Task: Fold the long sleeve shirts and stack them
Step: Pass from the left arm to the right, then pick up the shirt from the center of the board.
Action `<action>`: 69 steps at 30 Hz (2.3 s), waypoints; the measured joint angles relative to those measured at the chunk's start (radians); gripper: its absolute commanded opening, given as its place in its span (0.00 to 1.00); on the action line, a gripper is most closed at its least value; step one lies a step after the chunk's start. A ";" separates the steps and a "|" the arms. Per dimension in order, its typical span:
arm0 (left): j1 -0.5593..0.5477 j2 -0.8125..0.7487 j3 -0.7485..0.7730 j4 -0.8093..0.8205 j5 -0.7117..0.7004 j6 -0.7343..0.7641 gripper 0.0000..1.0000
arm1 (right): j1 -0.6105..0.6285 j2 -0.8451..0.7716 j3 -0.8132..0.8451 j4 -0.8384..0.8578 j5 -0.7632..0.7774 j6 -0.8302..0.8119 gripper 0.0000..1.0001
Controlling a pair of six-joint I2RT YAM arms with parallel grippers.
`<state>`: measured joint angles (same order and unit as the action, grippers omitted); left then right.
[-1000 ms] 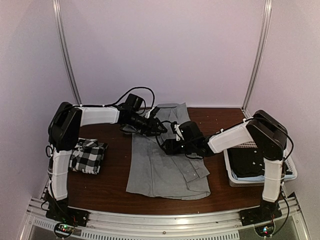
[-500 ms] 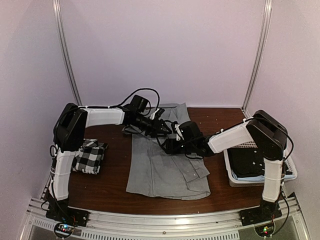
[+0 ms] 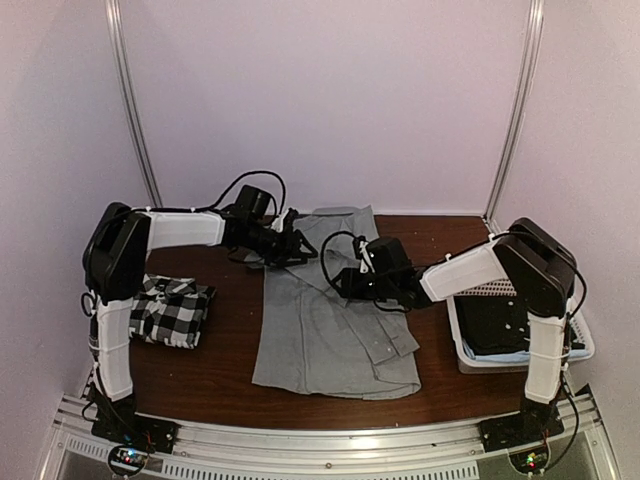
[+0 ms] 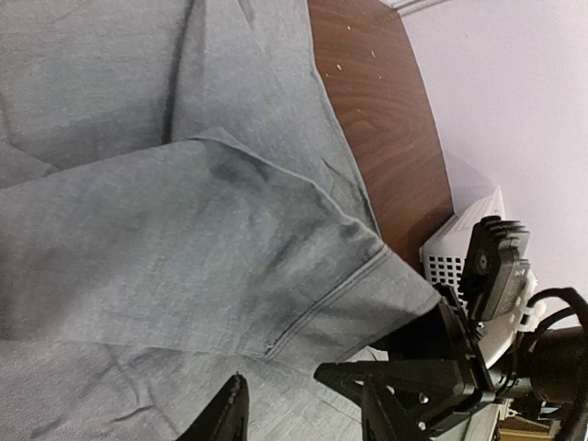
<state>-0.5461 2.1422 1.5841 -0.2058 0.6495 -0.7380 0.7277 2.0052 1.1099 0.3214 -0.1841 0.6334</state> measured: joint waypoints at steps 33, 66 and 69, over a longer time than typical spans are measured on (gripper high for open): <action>0.039 -0.569 -0.655 -0.134 -0.325 0.039 0.39 | -0.076 -0.122 0.484 -0.334 0.007 -0.225 0.00; -0.279 -0.645 -0.896 -0.195 -0.338 -0.171 0.27 | -0.189 -0.107 0.737 -0.535 -0.001 -0.421 0.00; -0.298 -0.634 -0.886 -0.217 -0.346 -0.185 0.14 | -0.189 -0.108 0.734 -0.535 -0.003 -0.420 0.00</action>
<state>-0.8440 1.5078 0.6979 -0.4232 0.3035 -0.9234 0.5385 1.8977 1.8439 -0.2134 -0.1871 0.2131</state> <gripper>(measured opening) 0.238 0.017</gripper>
